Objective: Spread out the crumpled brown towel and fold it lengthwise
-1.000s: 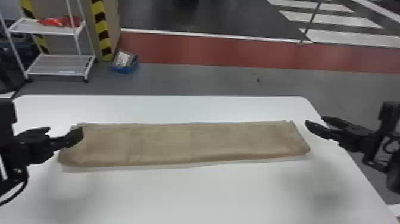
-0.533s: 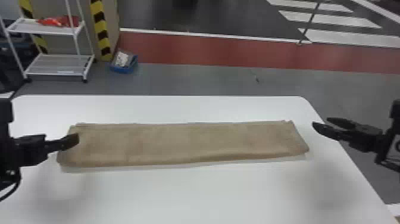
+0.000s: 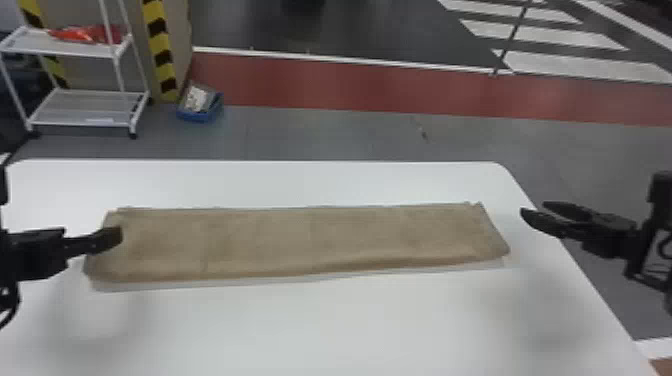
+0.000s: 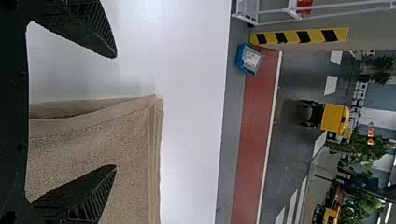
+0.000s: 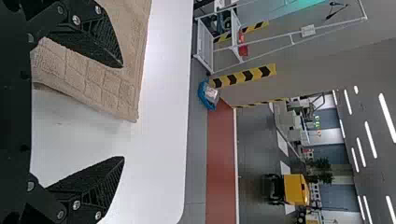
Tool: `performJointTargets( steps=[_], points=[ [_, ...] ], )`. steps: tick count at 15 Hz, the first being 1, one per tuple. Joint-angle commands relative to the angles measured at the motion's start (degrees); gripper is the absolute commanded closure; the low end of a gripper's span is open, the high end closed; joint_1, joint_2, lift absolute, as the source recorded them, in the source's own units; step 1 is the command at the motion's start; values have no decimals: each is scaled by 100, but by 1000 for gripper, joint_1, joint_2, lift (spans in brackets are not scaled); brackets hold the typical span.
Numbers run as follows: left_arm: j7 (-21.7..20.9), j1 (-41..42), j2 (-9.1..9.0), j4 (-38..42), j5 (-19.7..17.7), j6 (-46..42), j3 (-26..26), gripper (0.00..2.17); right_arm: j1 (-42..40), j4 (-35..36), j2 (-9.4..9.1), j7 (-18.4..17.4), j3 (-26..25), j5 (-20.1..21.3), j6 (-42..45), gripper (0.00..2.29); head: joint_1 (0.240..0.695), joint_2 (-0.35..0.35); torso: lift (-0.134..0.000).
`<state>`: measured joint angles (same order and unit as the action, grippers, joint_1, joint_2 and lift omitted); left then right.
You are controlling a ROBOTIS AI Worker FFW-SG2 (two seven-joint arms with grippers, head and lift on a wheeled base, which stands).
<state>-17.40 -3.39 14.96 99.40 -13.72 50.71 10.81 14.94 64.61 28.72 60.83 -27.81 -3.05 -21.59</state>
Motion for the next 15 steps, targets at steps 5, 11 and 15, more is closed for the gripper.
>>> performJointTargets(
  steps=[5, 11, 15],
  points=[
    [0, -30, 6, -9, 27, 58, -9, 43, -35, -1, -42, -71, 56, 138, 53, 218, 695, -178, -124],
    [0, -65, -2, -9, 27, 76, -35, 43, 0, -116, -16, -97, 56, 138, 159, 218, 695, -181, -124],
    [0, -65, 6, -9, 27, 76, -9, 43, 9, -116, -16, -97, 56, 138, 159, 218, 695, -184, -124]
  ],
)
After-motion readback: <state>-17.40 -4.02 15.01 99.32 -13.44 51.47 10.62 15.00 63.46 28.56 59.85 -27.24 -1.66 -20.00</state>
